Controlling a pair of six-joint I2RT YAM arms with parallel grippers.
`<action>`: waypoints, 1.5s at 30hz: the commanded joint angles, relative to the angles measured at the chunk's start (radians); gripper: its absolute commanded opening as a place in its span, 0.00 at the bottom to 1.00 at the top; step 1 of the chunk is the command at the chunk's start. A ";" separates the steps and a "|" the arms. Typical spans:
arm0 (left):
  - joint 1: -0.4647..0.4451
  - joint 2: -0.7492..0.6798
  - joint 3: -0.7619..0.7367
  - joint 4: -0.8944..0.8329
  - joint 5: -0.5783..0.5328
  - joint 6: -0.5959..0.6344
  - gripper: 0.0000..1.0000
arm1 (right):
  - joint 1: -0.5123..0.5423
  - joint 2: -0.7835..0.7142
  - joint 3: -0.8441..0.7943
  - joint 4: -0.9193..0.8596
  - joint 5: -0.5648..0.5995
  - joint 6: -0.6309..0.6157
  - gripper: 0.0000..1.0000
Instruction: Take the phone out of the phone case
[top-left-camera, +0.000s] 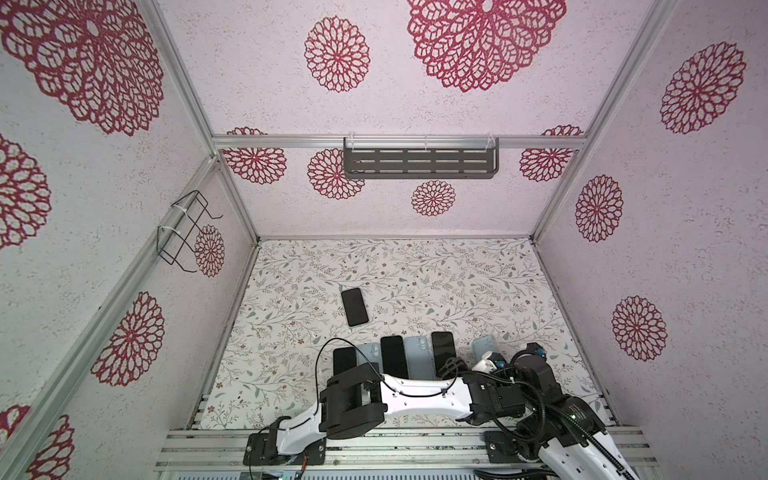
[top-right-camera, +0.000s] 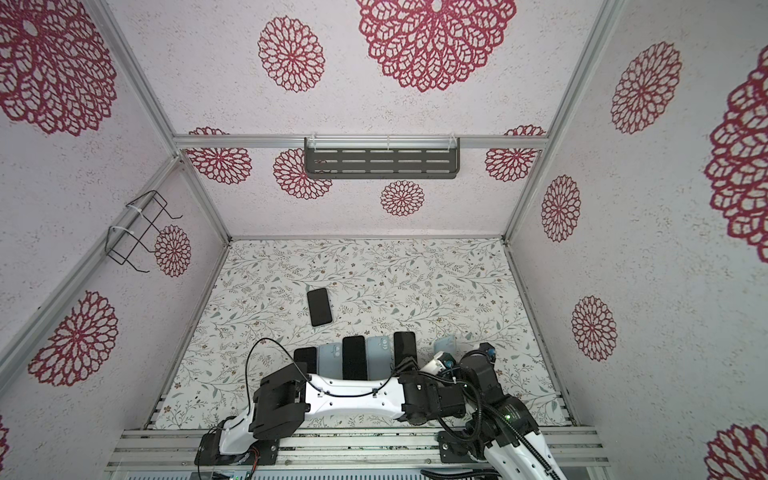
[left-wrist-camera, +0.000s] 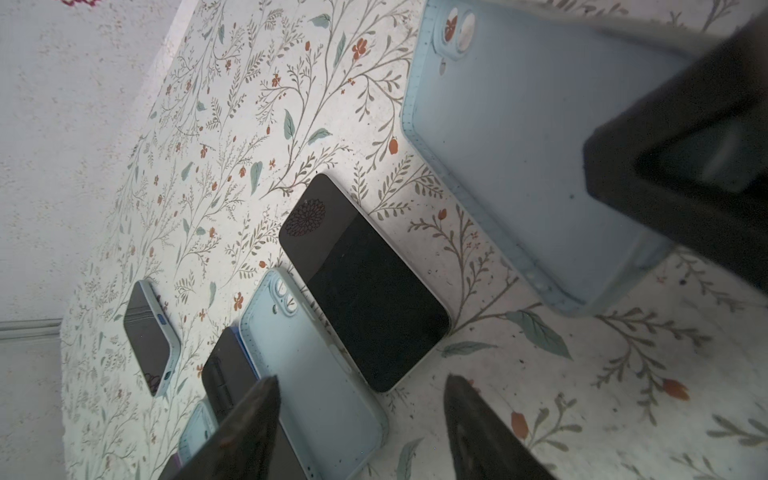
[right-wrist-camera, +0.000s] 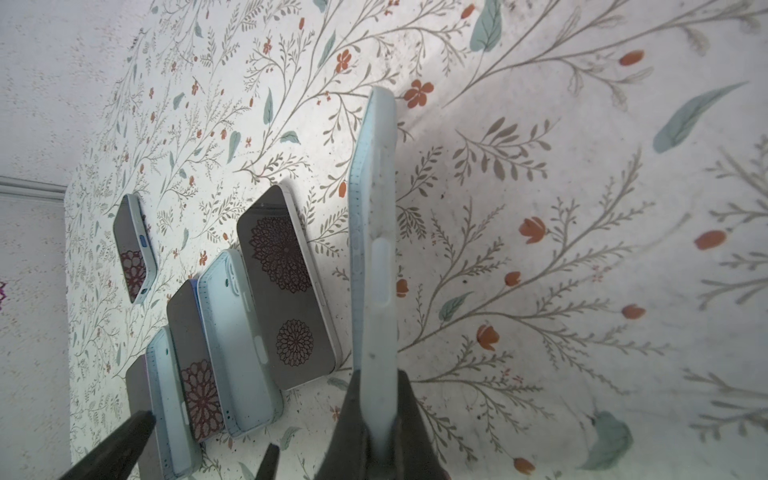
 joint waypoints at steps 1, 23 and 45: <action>0.036 -0.142 -0.119 0.035 0.004 -0.097 0.75 | -0.002 -0.015 -0.026 0.101 -0.022 -0.041 0.00; 0.342 -0.823 -0.662 0.219 0.079 -0.272 0.97 | 0.014 0.202 -0.268 0.524 -0.086 -0.005 0.00; 0.753 -1.009 -0.714 0.219 0.253 -0.235 0.97 | 0.479 0.641 -0.220 0.894 0.117 0.291 0.00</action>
